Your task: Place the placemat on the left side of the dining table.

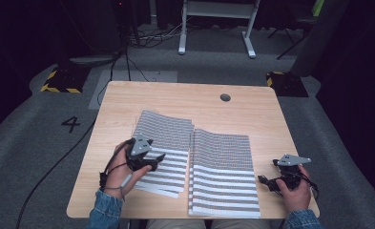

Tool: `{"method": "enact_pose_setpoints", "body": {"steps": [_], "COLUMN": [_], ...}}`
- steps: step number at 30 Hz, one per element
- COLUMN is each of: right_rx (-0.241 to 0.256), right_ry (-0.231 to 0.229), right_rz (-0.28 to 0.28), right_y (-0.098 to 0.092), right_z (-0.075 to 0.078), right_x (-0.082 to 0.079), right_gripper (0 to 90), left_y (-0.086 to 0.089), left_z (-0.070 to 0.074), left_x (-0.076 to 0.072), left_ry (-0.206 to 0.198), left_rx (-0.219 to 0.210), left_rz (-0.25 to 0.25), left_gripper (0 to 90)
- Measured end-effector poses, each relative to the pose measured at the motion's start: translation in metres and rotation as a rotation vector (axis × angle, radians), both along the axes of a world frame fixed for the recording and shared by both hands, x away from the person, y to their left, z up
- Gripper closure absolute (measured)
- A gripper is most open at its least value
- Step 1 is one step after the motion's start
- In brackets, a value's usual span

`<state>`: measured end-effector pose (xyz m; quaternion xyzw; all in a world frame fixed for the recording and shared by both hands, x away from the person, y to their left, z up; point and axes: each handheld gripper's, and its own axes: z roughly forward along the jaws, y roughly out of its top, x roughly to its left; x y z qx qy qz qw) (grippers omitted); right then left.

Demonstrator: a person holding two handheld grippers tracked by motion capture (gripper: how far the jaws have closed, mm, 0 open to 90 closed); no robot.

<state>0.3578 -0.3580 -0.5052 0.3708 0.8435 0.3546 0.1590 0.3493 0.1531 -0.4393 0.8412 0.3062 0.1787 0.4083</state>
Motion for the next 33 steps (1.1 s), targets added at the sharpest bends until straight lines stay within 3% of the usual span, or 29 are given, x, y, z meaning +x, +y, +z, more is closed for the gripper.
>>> {"method": "enact_pose_setpoints", "body": {"steps": [4, 7, 9, 12, 13, 16, 17, 21, 24, 27, 29, 31, 33], "right_rx": [0.0, 0.004, 0.004, 0.004, 0.004, 0.004, 0.004, 0.004, 0.002, 0.001, 0.003, 0.001, 0.004], "right_ry": [0.0, -0.002, -0.002, -0.002, -0.002, -0.002, -0.002, -0.002, -0.001, -0.001, -0.002, -0.001, -0.002], "right_rz": [0.0, 0.001, 0.001, 0.001, 0.001, 0.001, 0.001, 0.001, 0.002, 0.001, 0.001, 0.001, 0.001], "right_y": [0.0, 0.0, 0.0, 0.0, 0.0, 0.0, 0.0, 0.0, 0.0, 0.0, 0.0, 0.0, 0.0], "right_z": [0.0, 0.0, 0.0, 0.0, 0.0, 0.0, 0.0, 0.0, 0.0, 0.0, 0.0, 0.0, 0.0], "right_x": [0.0, 0.0, 0.0, 0.0, 0.0, 0.0, 0.0, 0.0, 0.0, 0.0, 0.0, 0.0, 0.0], "right_gripper": [0.1, 0.1, 0.1, 0.1, 0.1, 0.1, 0.1, 0.1, 0.1, 0.1, 0.0, 0.0, 0.1], "left_y": [-0.029, -0.044, -0.05, -0.059, -0.062, -0.067, -0.068, -0.067, -0.062, -0.059, -0.056, -0.052, -0.048], "left_z": [-0.012, -0.019, -0.025, -0.036, -0.039, -0.046, -0.05, -0.051, -0.05, -0.048, -0.046, -0.042, -0.038], "left_x": [-0.012, -0.018, -0.02, -0.022, -0.024, -0.026, -0.024, -0.024, -0.022, -0.02, -0.018, -0.018, -0.015], "left_ry": [0.056, 0.098, 0.128, 0.179, 0.211, 0.245, 0.224, 0.224, 0.214, 0.224, 0.24, 0.296, 0.268], "left_rx": [0.015, 0.06, 0.076, 0.136, 0.142, 0.173, 0.187, 0.166, 0.141, 0.15, 0.116, 0.059, 0.031], "left_rz": [-0.11, -0.177, -0.194, -0.219, -0.227, -0.248, -0.254, -0.236, -0.208, -0.178, -0.15, -0.09, -0.083], "left_gripper": [30.9, 29.9, 29.0, 28.2, 27.6, 26.2, 26.1, 26.1, 39.7, 48.3, 53.6, 59.8, 65.6]}}
